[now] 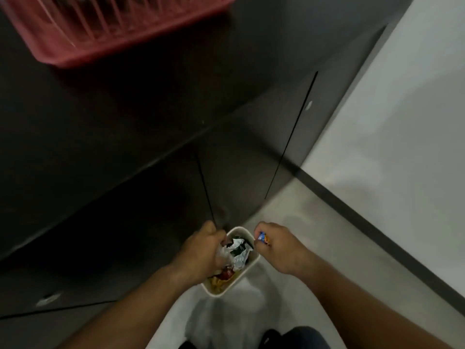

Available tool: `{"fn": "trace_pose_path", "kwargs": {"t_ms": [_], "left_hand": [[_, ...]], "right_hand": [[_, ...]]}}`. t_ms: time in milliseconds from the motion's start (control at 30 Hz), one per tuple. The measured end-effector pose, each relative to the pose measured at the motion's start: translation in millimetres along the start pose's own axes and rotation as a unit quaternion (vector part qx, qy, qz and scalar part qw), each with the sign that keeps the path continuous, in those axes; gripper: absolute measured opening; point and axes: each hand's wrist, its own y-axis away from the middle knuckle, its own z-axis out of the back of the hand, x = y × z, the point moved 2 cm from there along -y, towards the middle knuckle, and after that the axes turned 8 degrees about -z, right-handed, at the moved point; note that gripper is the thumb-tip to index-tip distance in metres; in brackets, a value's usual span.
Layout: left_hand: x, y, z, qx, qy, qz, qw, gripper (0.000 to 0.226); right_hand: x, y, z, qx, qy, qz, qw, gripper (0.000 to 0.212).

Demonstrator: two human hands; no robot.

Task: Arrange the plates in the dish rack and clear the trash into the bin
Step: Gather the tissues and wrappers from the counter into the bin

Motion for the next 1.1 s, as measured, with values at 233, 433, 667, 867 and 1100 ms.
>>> {"fn": "trace_pose_path", "kwargs": {"t_ms": [233,433,667,867,1100], "left_hand": [[102.5,-41.2,-133.9,0.013,-0.029,0.003,0.999,0.03],[165.0,-63.9,-202.6,-0.019,-0.009,0.056,0.998,0.02],[185.4,-60.4,-237.1,-0.038,0.081,0.059,0.994,0.029],[185.8,-89.6,-257.8,-0.02,0.027,0.054,0.998,0.03],[179.8,-123.2,-301.7,0.006,-0.225,0.028,0.974,0.036]], "right_hand": [[-71.7,-106.6,-125.1,0.062,0.117,0.032,0.991,0.024],[-103.0,-181.6,-223.0,0.119,0.147,0.105,0.976,0.054],[-130.0,-203.5,-258.6,0.219,0.212,0.106,0.947,0.095],[-130.9,-185.8,-202.9,0.197,0.185,0.118,0.956,0.094],[-149.8,-172.4,-166.4,0.077,0.149,0.108,0.98,0.055]]}}
